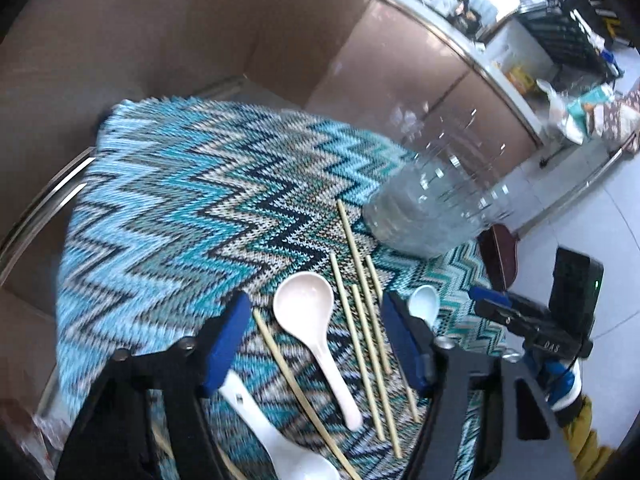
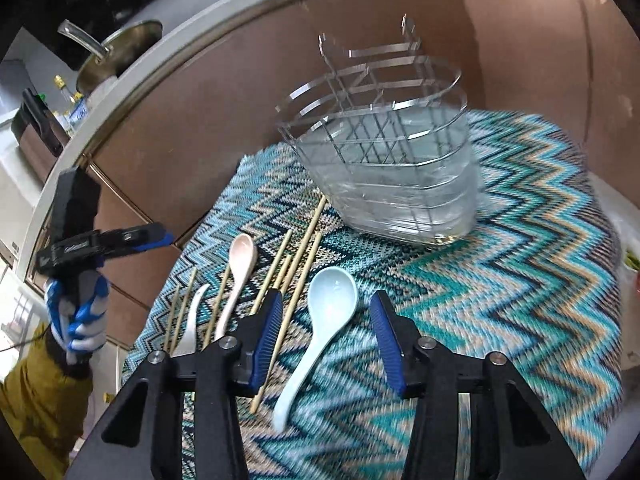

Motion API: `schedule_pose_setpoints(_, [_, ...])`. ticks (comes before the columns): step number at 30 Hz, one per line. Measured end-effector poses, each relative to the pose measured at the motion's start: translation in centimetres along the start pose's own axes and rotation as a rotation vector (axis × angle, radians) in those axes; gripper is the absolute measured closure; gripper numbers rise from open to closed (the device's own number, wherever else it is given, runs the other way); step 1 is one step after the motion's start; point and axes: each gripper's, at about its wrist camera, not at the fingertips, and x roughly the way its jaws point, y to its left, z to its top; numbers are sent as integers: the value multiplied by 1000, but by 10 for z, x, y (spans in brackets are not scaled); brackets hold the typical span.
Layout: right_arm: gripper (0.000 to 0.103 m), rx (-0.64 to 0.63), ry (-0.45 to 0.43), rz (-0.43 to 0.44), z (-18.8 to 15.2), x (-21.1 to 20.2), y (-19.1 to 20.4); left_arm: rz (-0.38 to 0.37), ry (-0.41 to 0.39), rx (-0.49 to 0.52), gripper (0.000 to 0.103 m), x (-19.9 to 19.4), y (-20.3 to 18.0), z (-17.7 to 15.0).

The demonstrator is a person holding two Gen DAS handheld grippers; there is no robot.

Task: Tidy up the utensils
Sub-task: 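Grasp a white spoon with the right tool while the left tool grasps a pink-tinted spoon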

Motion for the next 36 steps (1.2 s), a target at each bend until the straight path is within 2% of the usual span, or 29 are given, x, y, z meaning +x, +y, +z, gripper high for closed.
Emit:
schedule_pose_setpoints(7, [62, -56, 68, 36, 16, 35, -6, -26, 87, 81, 46, 38, 15, 8])
schedule_pose_setpoints(9, [63, -65, 78, 45, 18, 42, -8, -31, 106, 93, 50, 44, 16, 7])
schedule_pose_setpoints(11, [64, -73, 87, 49, 19, 49, -11, -34, 121, 99, 57, 49, 19, 7])
schedule_pose_setpoints(18, [75, -103, 135, 68, 21, 70, -8, -34, 154, 118, 71, 65, 16, 7])
schedule_pose_setpoints(22, [84, -126, 169, 74, 21, 76, -6, -7, 182, 118, 94, 72, 12, 5])
schedule_pose_setpoints(23, [85, -134, 185, 78, 20, 81, -3, -1, 185, 114, 95, 71, 12, 4])
schedule_pose_setpoints(25, [95, -162, 216, 67, 19, 87, 1, 14, 177, 106, 95, 69, 9, 3])
schedule_pose_setpoints(29, [97, -223, 223, -5, 15, 84, 14, 35, 129, 105, 97, 55, -7, -2])
schedule_pose_setpoints(36, [97, -284, 110, -132, 1, 32, 42, 91, -10, 99, 97, -4, -38, -15])
